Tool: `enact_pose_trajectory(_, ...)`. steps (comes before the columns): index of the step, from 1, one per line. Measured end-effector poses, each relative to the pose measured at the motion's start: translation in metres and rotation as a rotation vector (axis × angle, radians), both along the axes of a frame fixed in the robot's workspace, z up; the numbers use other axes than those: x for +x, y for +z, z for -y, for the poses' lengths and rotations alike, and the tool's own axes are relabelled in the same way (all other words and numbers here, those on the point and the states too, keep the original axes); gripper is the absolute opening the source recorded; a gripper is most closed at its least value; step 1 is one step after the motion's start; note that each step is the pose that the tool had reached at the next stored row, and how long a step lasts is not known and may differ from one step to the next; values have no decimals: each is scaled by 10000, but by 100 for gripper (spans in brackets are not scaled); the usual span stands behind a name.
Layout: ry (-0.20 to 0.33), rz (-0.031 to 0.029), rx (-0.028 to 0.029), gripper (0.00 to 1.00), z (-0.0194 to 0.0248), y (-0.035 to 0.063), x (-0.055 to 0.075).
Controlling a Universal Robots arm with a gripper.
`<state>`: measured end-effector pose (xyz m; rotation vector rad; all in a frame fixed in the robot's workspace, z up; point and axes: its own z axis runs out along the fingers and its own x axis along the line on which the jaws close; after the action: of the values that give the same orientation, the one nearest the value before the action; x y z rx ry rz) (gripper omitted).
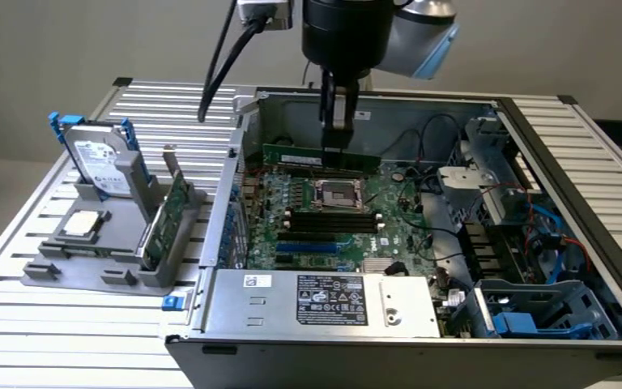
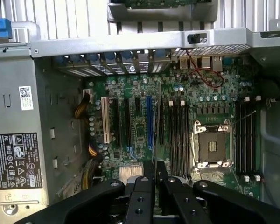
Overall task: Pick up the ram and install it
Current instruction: 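Pick up the ram and move it above insertion slot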
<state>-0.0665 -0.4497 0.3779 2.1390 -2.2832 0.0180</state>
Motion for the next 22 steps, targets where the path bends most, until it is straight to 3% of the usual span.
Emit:
enact_pose_trajectory(5, 252, 77, -1, 14, -33, -85, 9)
enact_pose_trajectory(11, 487, 213, -1, 14, -55, -151, 33)
enact_pose_trajectory(22, 565, 253, 19, 14, -115, -250, 227)
